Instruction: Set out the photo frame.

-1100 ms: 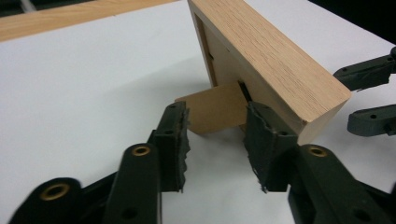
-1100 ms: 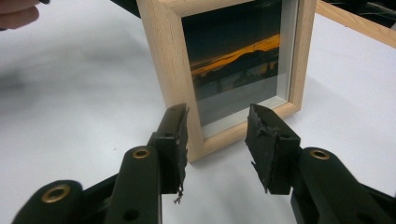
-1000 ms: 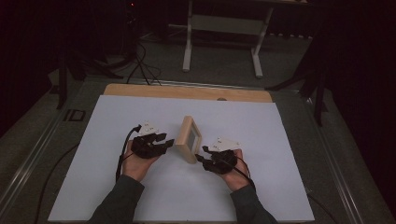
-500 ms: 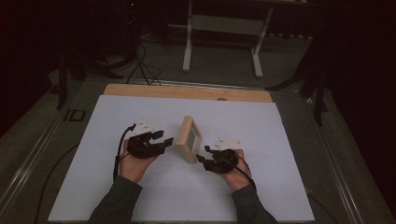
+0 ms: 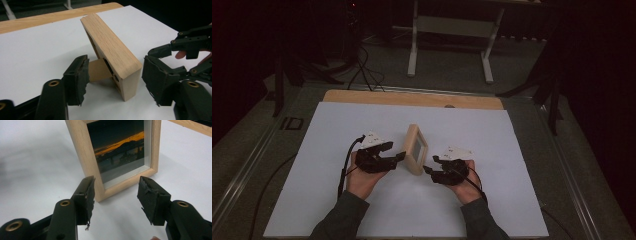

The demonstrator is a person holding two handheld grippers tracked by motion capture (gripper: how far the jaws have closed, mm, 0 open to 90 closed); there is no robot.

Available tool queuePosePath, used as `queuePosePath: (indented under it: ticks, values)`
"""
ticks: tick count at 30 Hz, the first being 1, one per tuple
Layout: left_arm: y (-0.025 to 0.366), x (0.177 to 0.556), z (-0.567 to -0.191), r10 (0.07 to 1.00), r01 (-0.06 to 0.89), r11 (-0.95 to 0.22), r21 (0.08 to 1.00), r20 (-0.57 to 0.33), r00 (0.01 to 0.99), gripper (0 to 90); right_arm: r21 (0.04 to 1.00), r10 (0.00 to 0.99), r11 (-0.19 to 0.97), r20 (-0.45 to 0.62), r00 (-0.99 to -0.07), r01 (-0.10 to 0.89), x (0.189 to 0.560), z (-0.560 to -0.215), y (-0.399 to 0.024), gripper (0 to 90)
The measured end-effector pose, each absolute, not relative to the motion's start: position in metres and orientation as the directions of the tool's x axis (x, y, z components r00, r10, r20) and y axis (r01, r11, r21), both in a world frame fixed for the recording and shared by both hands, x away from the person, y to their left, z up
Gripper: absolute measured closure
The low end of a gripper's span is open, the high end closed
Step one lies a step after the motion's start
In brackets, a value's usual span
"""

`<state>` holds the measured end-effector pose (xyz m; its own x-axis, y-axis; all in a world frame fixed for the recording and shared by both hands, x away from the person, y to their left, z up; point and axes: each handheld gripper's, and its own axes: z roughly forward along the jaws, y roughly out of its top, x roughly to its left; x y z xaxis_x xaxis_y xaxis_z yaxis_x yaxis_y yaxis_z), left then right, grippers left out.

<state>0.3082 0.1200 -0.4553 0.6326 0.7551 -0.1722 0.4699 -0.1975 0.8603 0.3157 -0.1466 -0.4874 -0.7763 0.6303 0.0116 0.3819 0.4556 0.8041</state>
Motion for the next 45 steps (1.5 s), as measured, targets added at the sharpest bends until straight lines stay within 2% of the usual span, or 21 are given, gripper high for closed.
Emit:
queuePosePath:
  ticks: [18,45]
  values:
    - [0.095,0.319,-0.465,0.765,0.503,-0.225,0.835,-0.168,0.621,35.7,0.81,0.64,0.44,0.02,-0.768,0.388,0.317,-0.486,-0.151,45.4]
    - [0.089,0.325,-0.473,0.75,0.528,-0.233,0.817,-0.195,0.632,51.8,0.837,0.653,0.397,0.031,-0.757,0.377,0.317,-0.476,-0.16,44.8]
